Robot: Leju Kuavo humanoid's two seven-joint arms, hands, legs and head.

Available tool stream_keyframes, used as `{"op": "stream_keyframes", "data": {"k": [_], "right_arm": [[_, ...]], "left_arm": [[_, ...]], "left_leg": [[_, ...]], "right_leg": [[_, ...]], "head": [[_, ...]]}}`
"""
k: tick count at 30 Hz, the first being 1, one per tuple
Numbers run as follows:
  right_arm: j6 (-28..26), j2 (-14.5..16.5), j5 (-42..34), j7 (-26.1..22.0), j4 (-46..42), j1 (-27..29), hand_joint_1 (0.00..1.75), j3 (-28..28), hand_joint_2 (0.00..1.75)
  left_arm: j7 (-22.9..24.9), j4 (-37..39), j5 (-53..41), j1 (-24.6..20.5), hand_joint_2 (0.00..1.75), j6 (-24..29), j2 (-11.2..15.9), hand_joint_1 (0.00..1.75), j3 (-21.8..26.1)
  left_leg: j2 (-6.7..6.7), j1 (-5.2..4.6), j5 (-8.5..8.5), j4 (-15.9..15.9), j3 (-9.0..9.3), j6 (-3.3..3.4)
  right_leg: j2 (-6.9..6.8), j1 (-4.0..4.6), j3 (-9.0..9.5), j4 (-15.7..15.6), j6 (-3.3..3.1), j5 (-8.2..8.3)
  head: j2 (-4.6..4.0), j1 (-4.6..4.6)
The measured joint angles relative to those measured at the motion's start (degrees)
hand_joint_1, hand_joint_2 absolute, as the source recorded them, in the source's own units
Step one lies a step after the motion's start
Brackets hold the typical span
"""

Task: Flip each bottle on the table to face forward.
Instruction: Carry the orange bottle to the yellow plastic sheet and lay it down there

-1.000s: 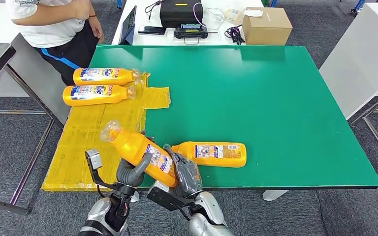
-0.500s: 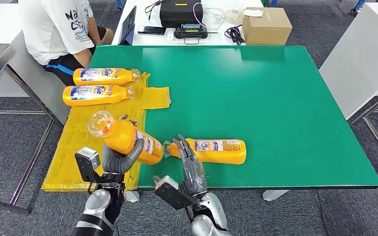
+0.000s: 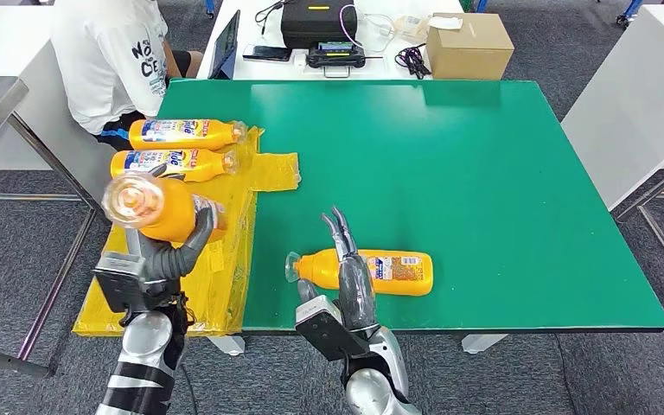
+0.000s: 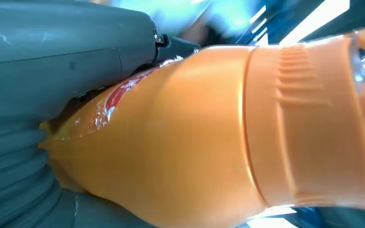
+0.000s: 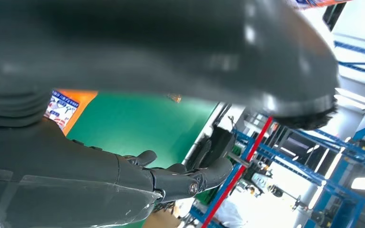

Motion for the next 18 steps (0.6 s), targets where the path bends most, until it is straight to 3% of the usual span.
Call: {"op": "stream_keyframes", "data": {"k": [2,8,12,15,18], "right_arm": [[0.5,0.0,-0.1,-0.2,-0.3,-0.1,0.00,0.0,0.00],[1.4,0.0,0.0,-0.3,-0.5,-0.4,0.00,0.0,0.00],[3.0,-0.2,0.1,-0.3,-0.9,-1.4,0.00,0.2,0.00],[3.2,-0.6,-1.1,-0.7,-2.5,-1.9,0.00,0.2,0.00],[2.7,-1.1,-2.8,-1.9,-5.2,-1.7,0.00,0.1,0.00]], "left_arm": [[-0.3,0.3,-6.2,-0.4,1.75,3.5,0.5,1.75,-0.2],[0.8,1.8,-13.4,-1.3,1.75,7.9,1.6,1.75,-1.1],[6.7,9.1,-36.5,-4.7,1.75,14.6,3.6,1.75,-2.0],[11.9,17.1,-53.5,-7.8,1.75,15.6,5.3,1.75,-1.3],[14.3,23.9,-62.9,-10.3,1.75,15.7,6.8,1.75,0.7]], "left_leg": [[0.00,0.00,0.00,0.0,0.00,0.00],[0.00,0.00,0.00,0.0,0.01,0.00],[0.00,-0.01,0.02,0.0,0.01,0.00],[0.08,0.00,0.03,0.0,0.04,-0.01],[0.14,0.01,0.04,0.0,0.05,-0.03]], "right_leg": [[0.00,0.00,0.00,0.0,0.00,0.00],[0.00,-0.01,0.00,0.0,0.00,0.00],[0.00,-0.01,0.02,0.0,-0.01,0.02],[0.03,0.00,0.00,0.0,-0.09,0.09],[0.05,0.01,-0.04,0.0,-0.15,0.13]], "head": [[0.00,0.00],[0.00,0.01],[0.00,0.01],[0.00,0.02],[0.00,0.01]]}}
